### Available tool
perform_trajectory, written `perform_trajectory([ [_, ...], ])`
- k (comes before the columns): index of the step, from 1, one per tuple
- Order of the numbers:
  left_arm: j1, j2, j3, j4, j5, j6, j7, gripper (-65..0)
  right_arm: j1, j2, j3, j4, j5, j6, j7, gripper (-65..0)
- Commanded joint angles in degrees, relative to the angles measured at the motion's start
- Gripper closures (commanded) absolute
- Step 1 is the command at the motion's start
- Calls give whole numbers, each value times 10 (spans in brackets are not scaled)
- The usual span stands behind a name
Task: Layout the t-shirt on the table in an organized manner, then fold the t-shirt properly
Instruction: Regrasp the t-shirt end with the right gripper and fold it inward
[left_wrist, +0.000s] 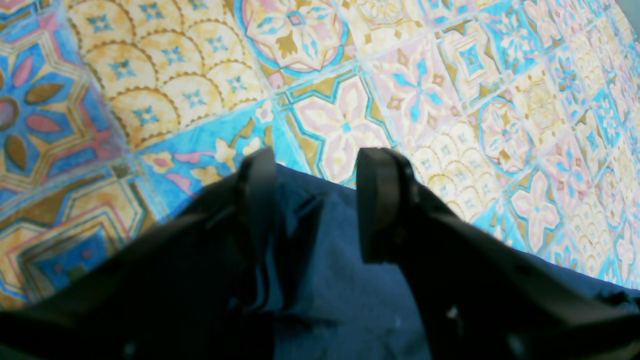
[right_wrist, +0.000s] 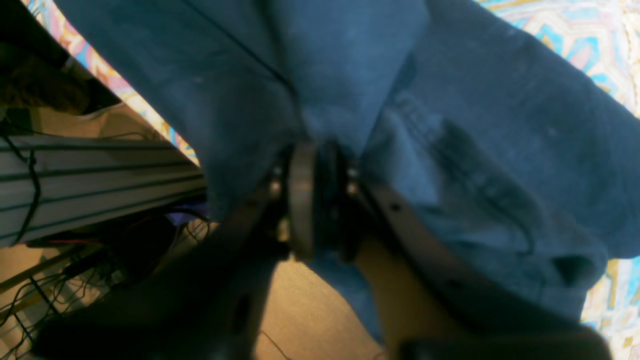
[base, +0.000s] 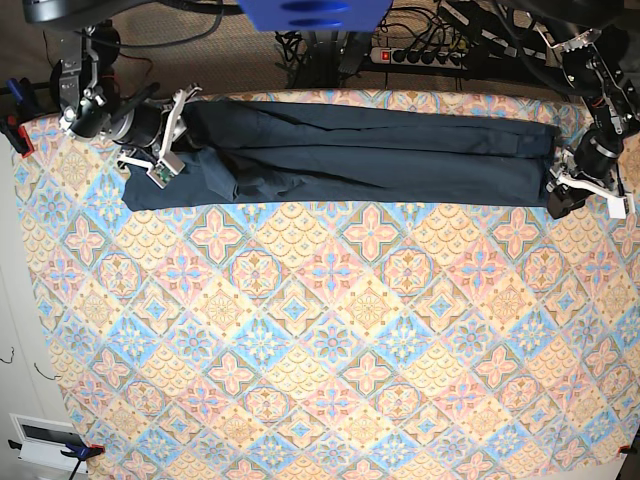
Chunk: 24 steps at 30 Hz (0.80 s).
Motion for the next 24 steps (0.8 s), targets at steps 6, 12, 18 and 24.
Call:
perform_trajectory([
  [6,-4,-11,-4,7,-10,-4,-12,-262,2,28,-5,8,12,2,11,-157],
  [12,-4,-11,-4,7,-10,-4,-12,-262,4,27,79,13,102,2,9,-157],
  [18,-4,-11,-4,7,-10,-4,-11,-262,69,24,156,7,139,2,8,-157],
  [24,-4,-11,-4,7,-12,-4,-9,-262,179,23,109,-38,129,2,8,-156],
])
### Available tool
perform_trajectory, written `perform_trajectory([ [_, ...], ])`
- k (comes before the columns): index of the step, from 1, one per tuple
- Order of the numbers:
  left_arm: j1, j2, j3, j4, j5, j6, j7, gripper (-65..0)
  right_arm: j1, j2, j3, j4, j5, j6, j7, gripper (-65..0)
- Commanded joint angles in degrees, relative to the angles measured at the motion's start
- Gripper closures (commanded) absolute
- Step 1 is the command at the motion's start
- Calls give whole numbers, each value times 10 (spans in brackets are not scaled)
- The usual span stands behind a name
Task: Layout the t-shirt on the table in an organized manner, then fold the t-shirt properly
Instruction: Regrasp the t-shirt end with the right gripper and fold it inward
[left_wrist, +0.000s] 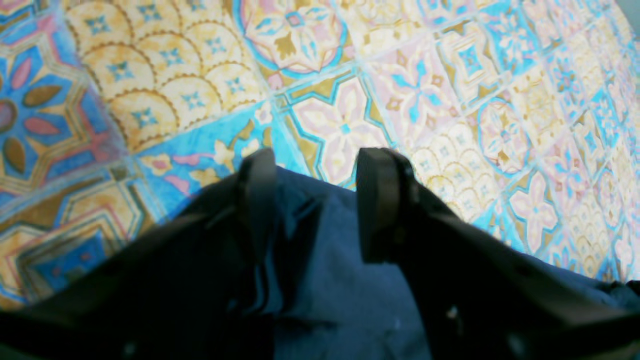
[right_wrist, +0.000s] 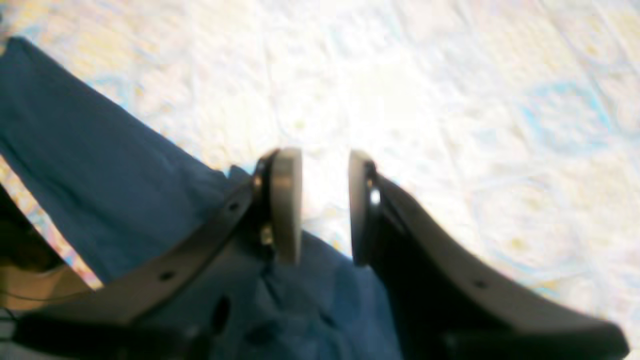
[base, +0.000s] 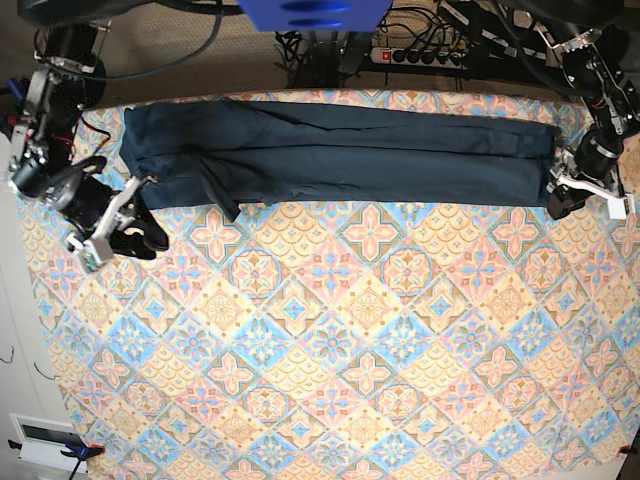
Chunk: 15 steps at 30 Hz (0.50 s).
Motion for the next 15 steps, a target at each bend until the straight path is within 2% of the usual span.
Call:
perform_trajectory([
  [1,-3,-11,-4,7,-10,-4,-9,-262,19,10,-11,-9,-5,-1,9,-156],
  [3,-3,-11,-4,7,-9,-4,-9,-262,42,8,-58,-39,-38,-1,10,-156],
  [9,-2,-11,-4,7,-10,-4,-8,-262,65,-44,-167,-82,-165,-1,10,-156],
  [15,-2,-11,-4,7,-10,-4,-8,-262,53,-56,-267,-71,-179,-1,10,-90],
])
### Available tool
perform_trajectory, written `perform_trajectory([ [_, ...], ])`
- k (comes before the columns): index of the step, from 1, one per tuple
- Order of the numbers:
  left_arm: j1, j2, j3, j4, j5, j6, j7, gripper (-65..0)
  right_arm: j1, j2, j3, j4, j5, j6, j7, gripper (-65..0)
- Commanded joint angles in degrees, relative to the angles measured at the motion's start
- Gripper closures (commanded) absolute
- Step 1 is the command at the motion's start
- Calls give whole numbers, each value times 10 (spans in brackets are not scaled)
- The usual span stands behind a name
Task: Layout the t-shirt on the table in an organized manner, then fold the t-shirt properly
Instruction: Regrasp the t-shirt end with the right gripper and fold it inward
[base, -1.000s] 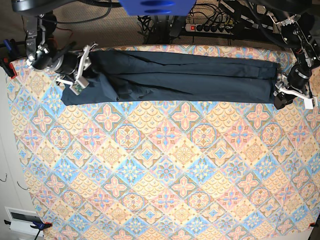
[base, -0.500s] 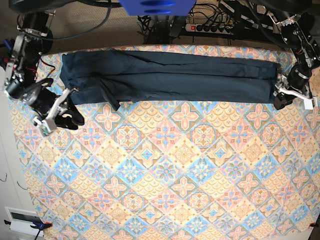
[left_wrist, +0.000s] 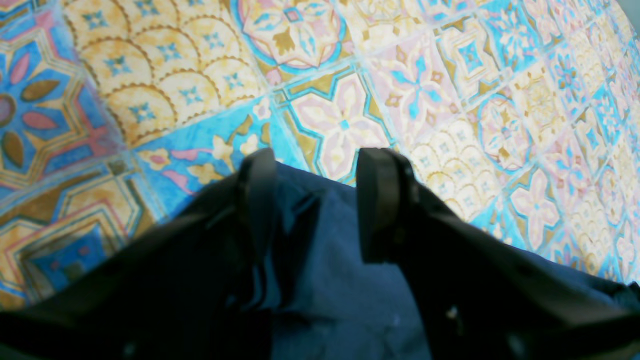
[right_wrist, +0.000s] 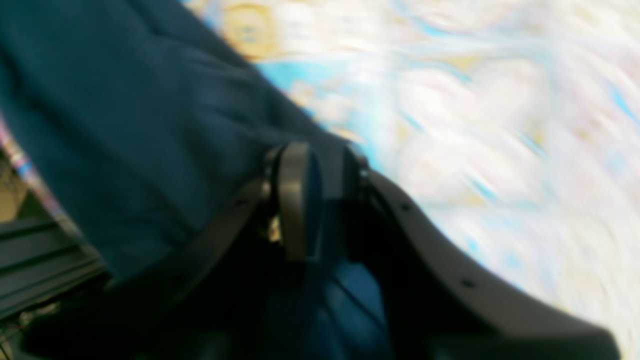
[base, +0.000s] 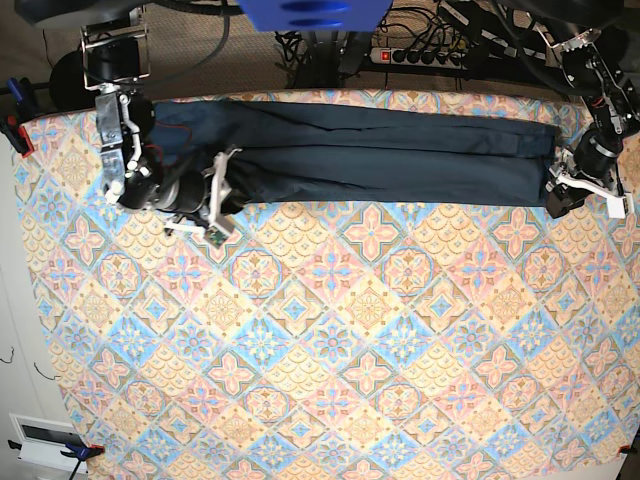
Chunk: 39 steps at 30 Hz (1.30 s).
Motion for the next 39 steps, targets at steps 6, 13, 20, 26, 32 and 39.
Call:
perform_trajectory([
  [6,-3,-12,-4,7,-11,-4,-10,-262,-57,5,-32,97,11,2,8,-78],
  [13,-4,-12,-4,7,-11,-4,-10,-262,-82,14,-32,106,-3,2,11,-78],
  [20,-4,-12,-4,7,-11,-4,-12,-262,-83,17,12,135,6,2,11,-76],
  [26,-4,-12,-5,7,-11,-4,-13,-262,-113,17,144,139,90,2,9,-78],
  [32,-4,-12,-5,7,-13,-4,-11,-262,-119,17,141,130,34,2,6,-78],
  [39,-4,-12,-5,7,-13,-4,-11,-262,-120,17,84,36,-72,2,12,-75],
])
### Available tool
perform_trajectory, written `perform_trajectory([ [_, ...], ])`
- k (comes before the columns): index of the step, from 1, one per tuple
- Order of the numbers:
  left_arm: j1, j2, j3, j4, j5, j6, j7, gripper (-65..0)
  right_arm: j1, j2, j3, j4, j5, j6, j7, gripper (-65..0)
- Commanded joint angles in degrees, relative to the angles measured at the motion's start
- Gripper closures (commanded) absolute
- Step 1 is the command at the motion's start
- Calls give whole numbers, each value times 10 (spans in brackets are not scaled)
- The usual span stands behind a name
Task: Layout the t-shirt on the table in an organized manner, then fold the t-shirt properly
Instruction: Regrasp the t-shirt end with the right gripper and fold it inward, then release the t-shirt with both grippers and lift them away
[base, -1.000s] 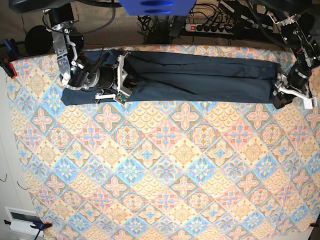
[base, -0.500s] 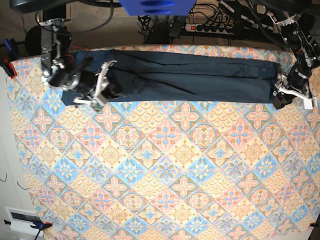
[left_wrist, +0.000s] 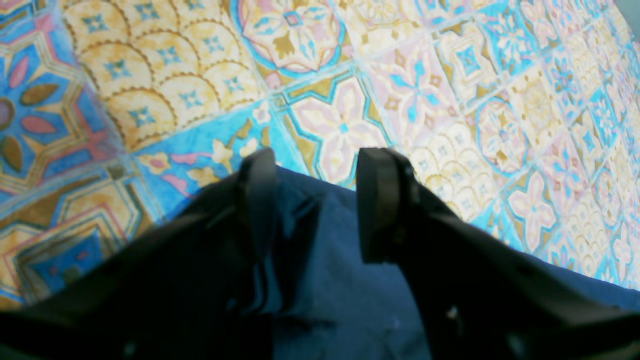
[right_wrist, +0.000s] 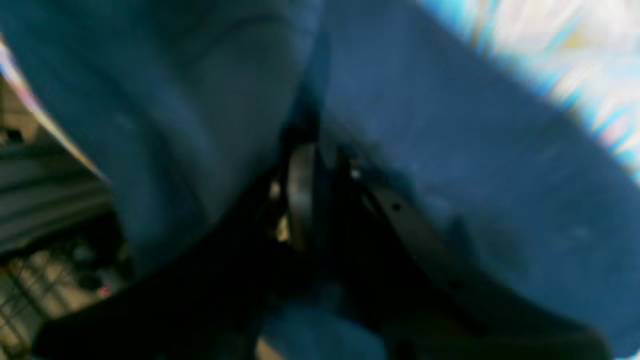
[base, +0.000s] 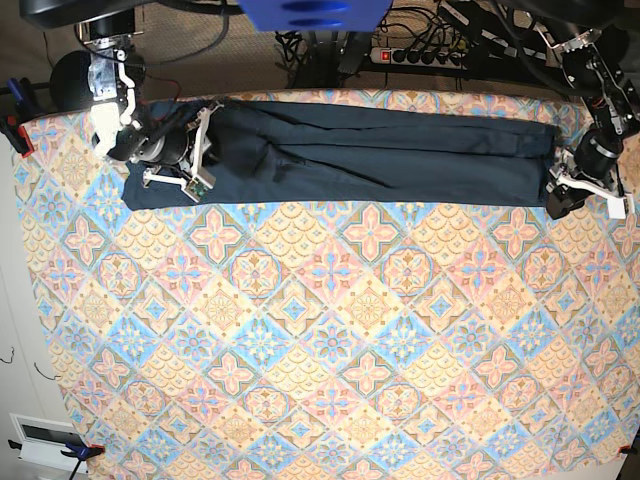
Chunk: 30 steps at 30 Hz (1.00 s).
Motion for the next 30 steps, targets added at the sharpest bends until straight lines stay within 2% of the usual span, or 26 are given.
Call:
perform_trajectory([
  [1,-3,-11,-5,7,-9,-4,-11,-262,7,10,7,1,-16,1,3,-75],
  [5,-3,-11,-5,7,-9,-5,-11,-262,6,10,42,-6,-34,1,35,-75],
  [15,-1,-11,-5,7,-8,-5,-11,-262,6,10,163,-11,-29,1,36,-75],
  [21,22,-19,-4,7,-6,-6,-9,-262,-2,10,175,32,11,1,36,-75],
  [30,26,-60,46,7,-10,-7,91,-271,-3,10,175,57,78,1,33,-75],
])
